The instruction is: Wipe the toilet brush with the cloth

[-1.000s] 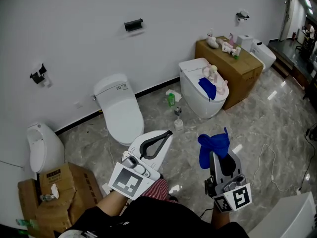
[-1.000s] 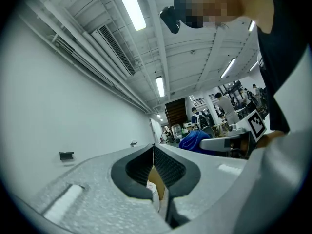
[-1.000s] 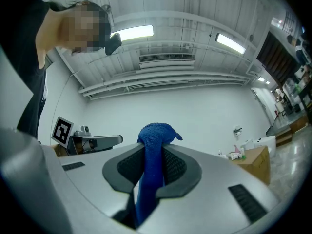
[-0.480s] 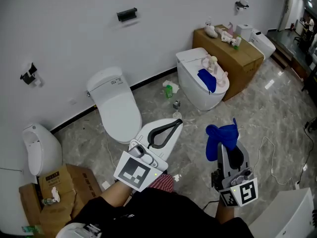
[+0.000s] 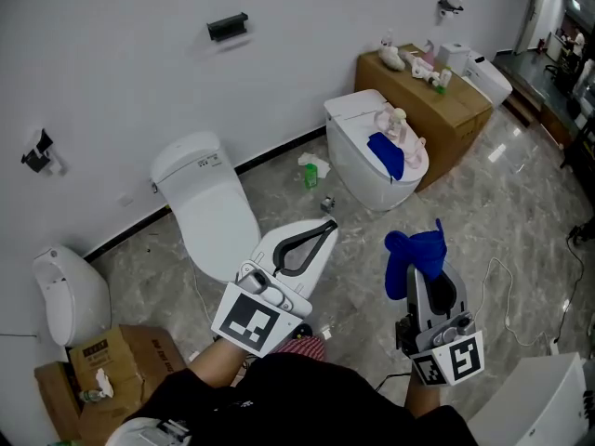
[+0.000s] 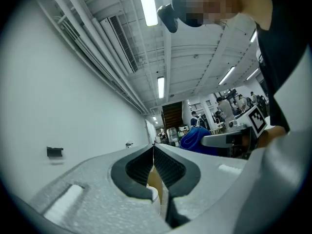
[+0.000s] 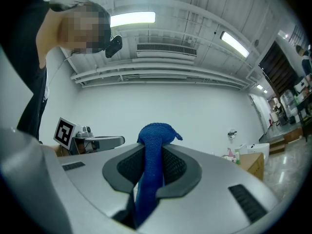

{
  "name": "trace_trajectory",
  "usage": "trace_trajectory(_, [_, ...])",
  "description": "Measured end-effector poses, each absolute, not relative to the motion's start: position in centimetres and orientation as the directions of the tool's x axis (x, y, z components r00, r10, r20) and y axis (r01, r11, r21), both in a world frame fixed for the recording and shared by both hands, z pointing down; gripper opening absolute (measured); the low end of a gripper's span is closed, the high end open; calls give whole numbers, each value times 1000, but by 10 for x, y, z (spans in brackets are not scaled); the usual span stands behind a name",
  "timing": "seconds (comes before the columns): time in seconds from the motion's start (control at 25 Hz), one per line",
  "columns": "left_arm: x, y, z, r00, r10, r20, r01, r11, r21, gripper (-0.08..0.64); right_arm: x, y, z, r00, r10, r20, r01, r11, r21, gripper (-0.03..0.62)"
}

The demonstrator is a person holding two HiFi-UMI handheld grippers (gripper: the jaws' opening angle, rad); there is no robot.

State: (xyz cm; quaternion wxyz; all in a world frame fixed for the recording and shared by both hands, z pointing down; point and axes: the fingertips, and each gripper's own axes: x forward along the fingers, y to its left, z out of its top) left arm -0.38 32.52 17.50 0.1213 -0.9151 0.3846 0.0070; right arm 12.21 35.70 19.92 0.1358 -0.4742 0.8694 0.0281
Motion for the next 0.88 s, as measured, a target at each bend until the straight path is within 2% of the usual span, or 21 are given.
trace_trajectory(0.32, [-29,287,178,718,-688,-104,-687,-678,-259,8,96,317,201,-511,-822,-250,-835,544,-82,67])
trace_trajectory(0.6, [-50,257,183,719,-686,-109,-690,-688,-225,8,73,291,204,-514,-826,-233,-836,543,-81,66])
trace_trajectory(0.88, [-46,230,183,726,-680,-102,-681,-691,-242,8,76,265,208,-512,-831,-215,-837,540,-92,67])
